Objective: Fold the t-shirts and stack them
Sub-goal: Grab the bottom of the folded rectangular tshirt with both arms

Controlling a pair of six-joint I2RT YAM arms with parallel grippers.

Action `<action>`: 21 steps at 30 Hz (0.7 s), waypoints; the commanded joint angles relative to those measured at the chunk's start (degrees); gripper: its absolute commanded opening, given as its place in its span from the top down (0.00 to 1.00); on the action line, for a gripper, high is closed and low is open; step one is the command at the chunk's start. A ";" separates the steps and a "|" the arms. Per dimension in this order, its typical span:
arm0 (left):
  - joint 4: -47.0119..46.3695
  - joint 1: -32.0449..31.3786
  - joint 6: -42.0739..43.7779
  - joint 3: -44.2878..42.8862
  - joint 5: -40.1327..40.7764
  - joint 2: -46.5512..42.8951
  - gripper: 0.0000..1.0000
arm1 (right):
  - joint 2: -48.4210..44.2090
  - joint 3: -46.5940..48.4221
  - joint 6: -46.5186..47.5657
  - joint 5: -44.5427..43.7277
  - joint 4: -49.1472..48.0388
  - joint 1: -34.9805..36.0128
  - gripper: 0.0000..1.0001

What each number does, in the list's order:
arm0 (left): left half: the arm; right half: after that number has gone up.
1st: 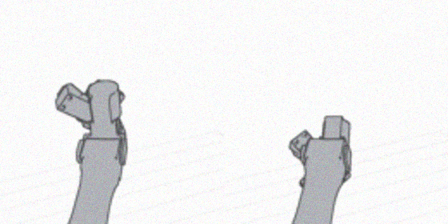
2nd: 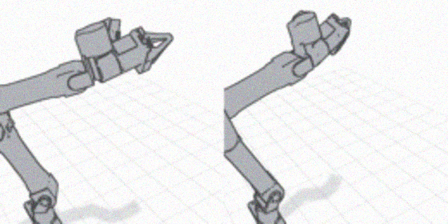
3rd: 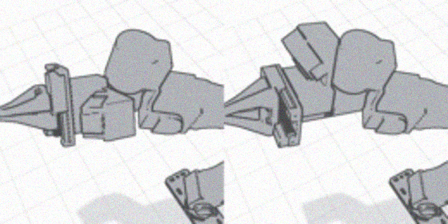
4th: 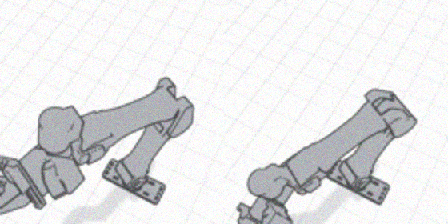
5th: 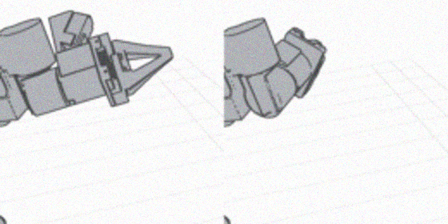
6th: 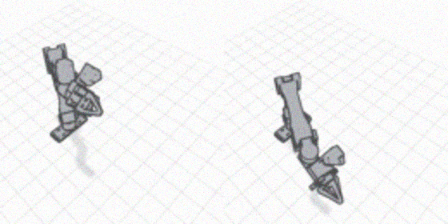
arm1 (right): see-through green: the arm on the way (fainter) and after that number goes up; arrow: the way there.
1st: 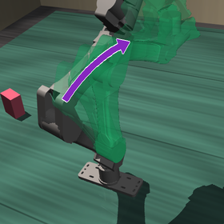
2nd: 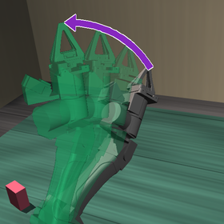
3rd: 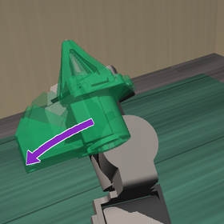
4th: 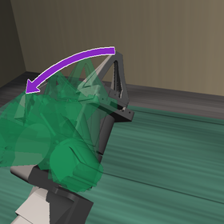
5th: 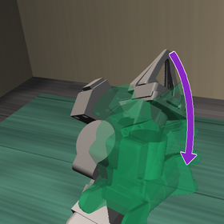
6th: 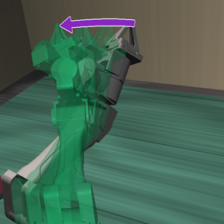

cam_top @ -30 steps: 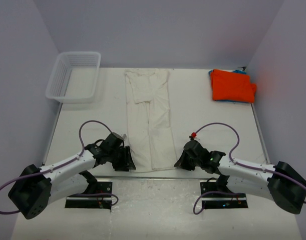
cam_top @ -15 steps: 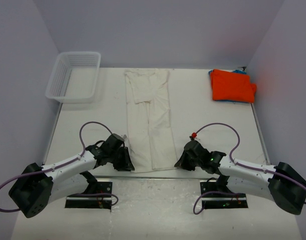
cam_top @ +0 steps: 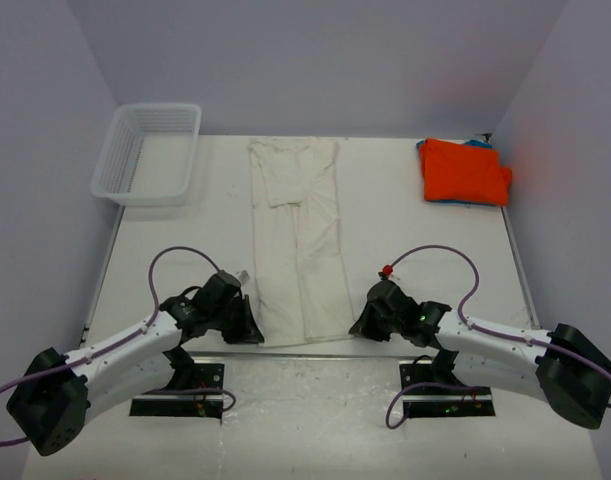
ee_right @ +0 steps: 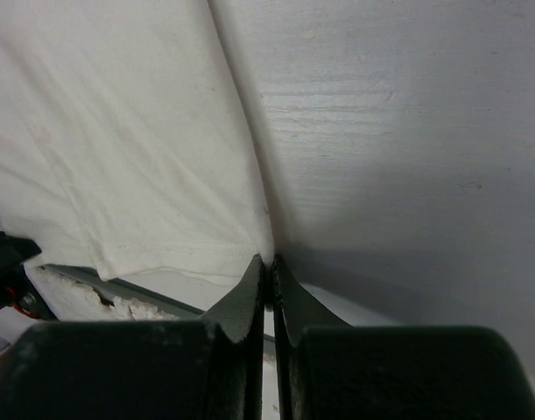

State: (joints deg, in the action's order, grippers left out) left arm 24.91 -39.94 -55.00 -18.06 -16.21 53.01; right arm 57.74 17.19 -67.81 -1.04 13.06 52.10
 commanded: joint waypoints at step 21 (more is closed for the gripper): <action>18.69 -0.66 -2.92 -6.63 1.09 -14.78 1.00 | 1.24 8.65 -1.89 -11.18 19.72 7.14 1.00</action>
State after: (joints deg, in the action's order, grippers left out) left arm 39.11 -40.32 -57.58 -22.44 -15.81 38.74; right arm 60.60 26.35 -69.17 -8.40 28.38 59.13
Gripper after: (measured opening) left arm 0.010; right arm 0.011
